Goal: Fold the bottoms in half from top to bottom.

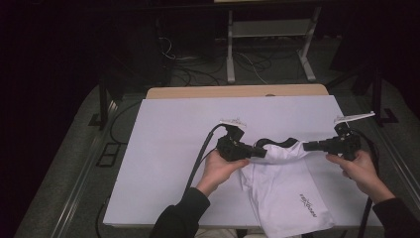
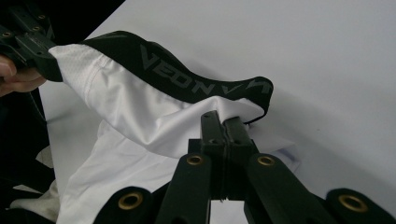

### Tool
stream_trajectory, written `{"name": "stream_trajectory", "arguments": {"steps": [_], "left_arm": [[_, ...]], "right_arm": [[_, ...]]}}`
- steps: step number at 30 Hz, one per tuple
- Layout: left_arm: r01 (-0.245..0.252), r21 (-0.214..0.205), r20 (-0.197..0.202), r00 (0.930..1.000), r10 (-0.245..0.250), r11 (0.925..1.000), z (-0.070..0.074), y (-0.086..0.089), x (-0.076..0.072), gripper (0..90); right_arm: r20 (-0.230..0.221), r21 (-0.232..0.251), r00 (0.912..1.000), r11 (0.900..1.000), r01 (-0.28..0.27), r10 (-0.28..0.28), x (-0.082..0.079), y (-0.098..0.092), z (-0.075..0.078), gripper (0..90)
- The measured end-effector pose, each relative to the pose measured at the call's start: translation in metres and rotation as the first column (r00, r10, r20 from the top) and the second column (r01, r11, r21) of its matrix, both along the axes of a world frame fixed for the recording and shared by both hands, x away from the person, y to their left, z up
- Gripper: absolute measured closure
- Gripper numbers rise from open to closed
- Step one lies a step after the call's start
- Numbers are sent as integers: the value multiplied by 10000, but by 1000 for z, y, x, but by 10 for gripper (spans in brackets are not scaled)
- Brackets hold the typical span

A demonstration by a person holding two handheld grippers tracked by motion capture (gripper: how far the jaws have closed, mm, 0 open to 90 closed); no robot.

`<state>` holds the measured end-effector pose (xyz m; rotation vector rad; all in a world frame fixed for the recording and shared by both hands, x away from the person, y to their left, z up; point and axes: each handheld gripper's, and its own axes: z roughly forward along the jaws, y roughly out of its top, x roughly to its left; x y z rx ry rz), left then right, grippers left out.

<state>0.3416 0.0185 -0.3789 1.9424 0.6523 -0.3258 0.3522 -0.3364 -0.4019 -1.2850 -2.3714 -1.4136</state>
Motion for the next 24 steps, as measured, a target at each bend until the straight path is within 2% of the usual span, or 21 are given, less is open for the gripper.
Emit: {"name": "stream_trajectory", "arguments": {"steps": [14, 24], "left_arm": [[685, 61, -75, 9976, -684, 9976, -6, -8, -21, 885], [844, 135, -280, 9961, -839, 9963, -15, -3, -32, 885]], "right_arm": [[-184, 122, 9996, 9997, -199, 201, -21, -8, -7, 879], [-296, 227, 9989, 9991, -365, 371, -33, -8, -13, 879]]}}
